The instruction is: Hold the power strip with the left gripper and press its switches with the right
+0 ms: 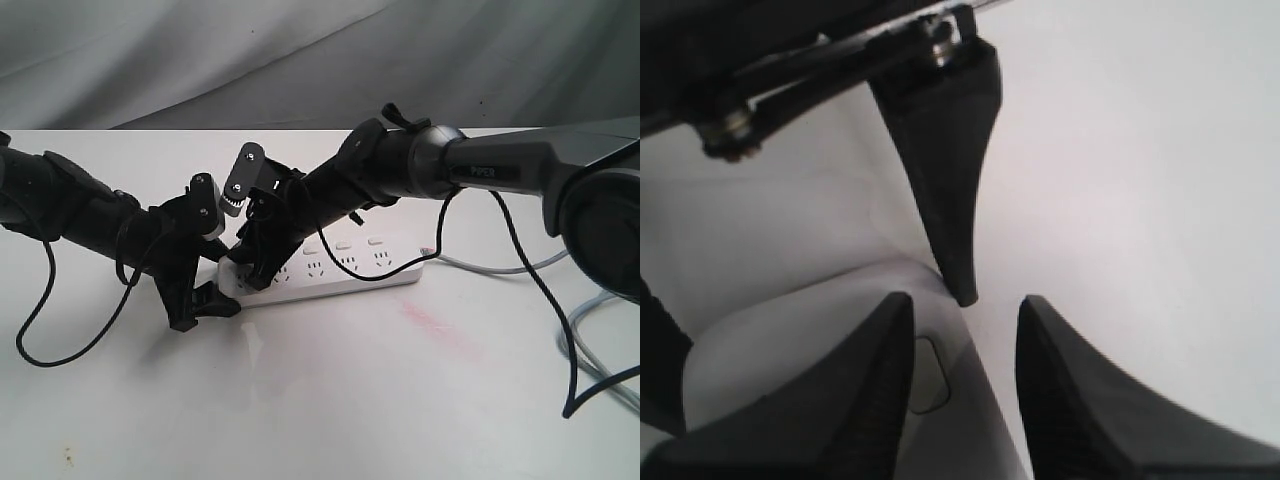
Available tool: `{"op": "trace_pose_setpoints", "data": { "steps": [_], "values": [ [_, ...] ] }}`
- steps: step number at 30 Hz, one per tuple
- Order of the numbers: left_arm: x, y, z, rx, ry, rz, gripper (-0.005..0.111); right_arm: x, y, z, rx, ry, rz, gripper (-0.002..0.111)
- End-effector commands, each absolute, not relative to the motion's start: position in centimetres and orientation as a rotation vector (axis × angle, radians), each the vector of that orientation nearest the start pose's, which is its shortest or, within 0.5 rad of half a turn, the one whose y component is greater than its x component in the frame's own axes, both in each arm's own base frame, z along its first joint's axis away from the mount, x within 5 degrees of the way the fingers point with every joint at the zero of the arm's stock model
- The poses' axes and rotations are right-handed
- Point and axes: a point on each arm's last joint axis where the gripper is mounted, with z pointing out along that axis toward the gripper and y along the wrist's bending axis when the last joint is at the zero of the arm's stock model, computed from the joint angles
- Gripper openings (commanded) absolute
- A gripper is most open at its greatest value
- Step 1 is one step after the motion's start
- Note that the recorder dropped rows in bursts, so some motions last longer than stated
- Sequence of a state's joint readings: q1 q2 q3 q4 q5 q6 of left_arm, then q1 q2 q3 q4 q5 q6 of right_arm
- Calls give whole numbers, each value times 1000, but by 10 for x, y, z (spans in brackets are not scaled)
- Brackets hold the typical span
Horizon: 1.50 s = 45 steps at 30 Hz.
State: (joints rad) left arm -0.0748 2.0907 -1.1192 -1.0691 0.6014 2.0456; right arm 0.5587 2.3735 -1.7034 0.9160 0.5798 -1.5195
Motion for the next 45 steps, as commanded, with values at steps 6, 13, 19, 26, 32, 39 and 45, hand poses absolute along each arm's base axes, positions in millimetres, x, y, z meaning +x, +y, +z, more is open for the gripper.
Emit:
{"op": "trace_pose_setpoints", "data": {
  "steps": [6,13,19,26,32,39,45],
  "values": [
    [374,-75,95,1495,2079,-369,65,400,285,58,-1721,1932,438,34],
    [374,-75,95,1495,2079,-369,65,399,285,57,-1706,1947,449,34],
    [374,-75,95,1495,2079,-369,65,401,288,77,-1625,1947,481,34],
    [374,-75,95,1495,2079,-369,65,401,289,97,-1591,1933,517,34],
    [374,-75,95,1495,2079,-369,65,404,283,113,-1565,1929,534,35],
    [374,-75,95,1495,2079,-369,65,407,276,129,-1551,1912,538,40],
    [374,-75,95,1495,2079,-369,65,410,272,130,-1536,1924,537,40]
  ]
}}
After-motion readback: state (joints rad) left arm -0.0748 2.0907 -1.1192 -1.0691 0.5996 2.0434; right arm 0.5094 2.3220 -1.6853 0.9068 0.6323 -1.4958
